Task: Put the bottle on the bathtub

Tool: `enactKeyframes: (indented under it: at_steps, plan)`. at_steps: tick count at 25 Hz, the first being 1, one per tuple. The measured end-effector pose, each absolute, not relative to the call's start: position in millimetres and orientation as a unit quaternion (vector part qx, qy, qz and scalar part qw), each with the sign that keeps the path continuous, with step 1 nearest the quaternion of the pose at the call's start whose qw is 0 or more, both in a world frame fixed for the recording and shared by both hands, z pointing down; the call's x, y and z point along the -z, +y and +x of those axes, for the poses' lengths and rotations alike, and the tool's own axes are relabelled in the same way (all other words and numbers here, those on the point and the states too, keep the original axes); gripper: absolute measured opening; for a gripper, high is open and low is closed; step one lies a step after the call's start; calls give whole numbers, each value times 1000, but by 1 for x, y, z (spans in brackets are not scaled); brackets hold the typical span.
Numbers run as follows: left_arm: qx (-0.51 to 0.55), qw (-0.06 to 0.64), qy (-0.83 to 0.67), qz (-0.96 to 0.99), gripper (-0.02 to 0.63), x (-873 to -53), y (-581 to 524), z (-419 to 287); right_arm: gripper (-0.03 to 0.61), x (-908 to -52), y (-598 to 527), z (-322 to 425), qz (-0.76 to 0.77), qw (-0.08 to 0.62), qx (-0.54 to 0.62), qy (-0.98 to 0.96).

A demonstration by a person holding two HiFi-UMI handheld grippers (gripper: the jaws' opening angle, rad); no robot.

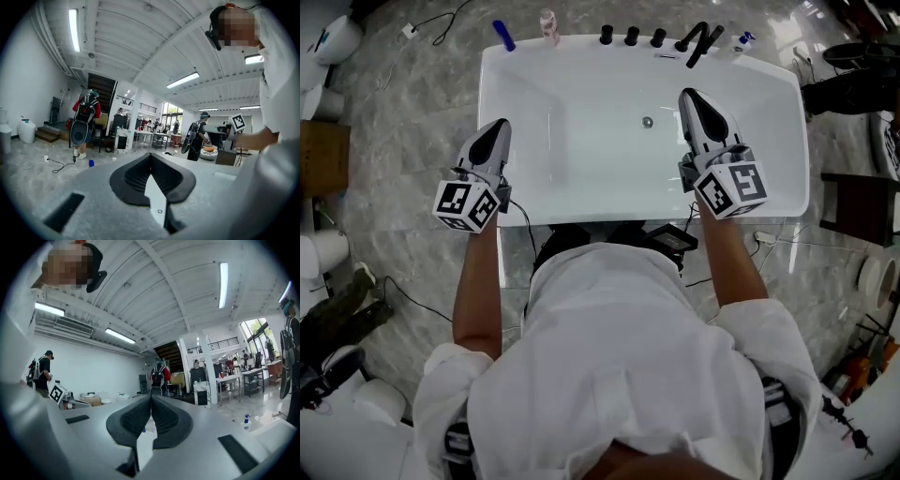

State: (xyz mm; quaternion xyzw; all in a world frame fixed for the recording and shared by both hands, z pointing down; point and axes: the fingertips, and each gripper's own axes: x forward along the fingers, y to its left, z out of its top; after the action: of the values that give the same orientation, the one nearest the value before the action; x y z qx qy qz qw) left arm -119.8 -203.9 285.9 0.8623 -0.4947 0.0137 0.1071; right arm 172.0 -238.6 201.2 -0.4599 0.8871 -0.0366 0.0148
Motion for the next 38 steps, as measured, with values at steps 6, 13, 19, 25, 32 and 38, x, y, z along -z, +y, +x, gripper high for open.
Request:
enactKeyframes:
  at_steps: [6,13,19,25,32,38]
  plan:
    - [8,85,-496,864,17,-243,-182,-126,14,-155,-218,183,-448,30,0,893]
    - [31,63,-503,861,17,-198,-158,-142,14,-153,-187,186,-446,36,20,894]
    - [41,66,-505,860,17,-192,-145,-142,12,-176,-169,184,-431,24,38,901]
    - [33,81,-500,862,17,-207,-142,-134,12,-199,-161,197,-449,22,64,891]
    - [28,112,-467,877,18,-222,-141,-102,12,-205,-156,190,-439,33,85,894]
    - [16,96,-465,880,18,-223,-146,-87,12,-211,-154,178,-425,26,89,901]
